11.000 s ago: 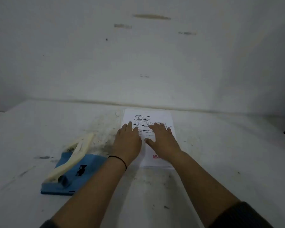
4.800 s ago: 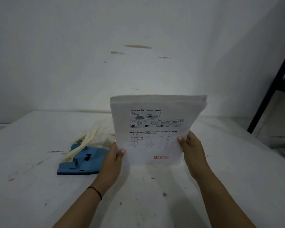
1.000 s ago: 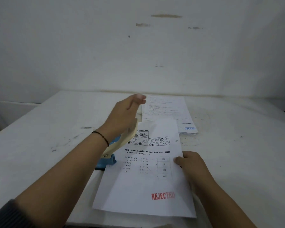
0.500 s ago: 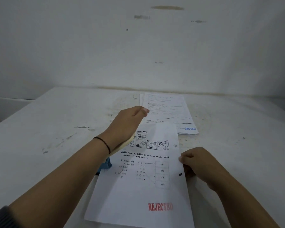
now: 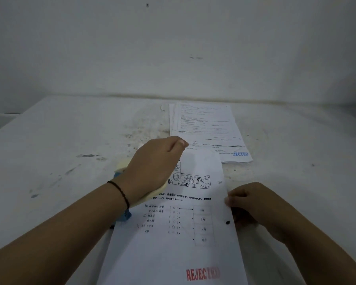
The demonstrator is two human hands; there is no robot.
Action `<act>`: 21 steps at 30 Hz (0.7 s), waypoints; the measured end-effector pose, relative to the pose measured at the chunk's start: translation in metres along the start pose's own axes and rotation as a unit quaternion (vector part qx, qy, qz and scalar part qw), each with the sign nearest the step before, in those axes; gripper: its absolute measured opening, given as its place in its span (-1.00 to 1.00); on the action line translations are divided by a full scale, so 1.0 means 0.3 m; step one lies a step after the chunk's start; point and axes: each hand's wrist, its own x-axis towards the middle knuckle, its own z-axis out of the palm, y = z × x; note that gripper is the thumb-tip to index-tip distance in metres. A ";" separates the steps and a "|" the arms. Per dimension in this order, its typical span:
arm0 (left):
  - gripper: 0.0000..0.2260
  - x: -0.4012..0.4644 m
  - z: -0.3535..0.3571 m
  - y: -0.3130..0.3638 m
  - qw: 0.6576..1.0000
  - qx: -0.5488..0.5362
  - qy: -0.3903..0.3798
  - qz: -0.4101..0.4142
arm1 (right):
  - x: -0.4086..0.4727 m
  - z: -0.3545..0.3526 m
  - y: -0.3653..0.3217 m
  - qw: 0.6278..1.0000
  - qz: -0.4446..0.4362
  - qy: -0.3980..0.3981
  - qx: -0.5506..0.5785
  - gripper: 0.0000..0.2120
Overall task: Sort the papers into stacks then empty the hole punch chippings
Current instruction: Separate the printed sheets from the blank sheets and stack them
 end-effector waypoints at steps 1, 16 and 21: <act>-0.66 0.000 0.007 -0.002 1.000 0.022 -0.001 0.008 | 0.002 -0.002 0.001 1.000 0.003 -0.004 0.004 -0.80; -0.44 -0.002 0.162 -0.089 0.948 0.301 -0.063 0.082 | 0.034 -0.018 0.029 0.997 0.028 -0.027 0.060 -0.79; -0.43 -0.006 0.166 -0.091 0.944 0.313 -0.060 0.084 | 0.033 -0.019 0.033 0.997 0.019 -0.030 0.065 -0.80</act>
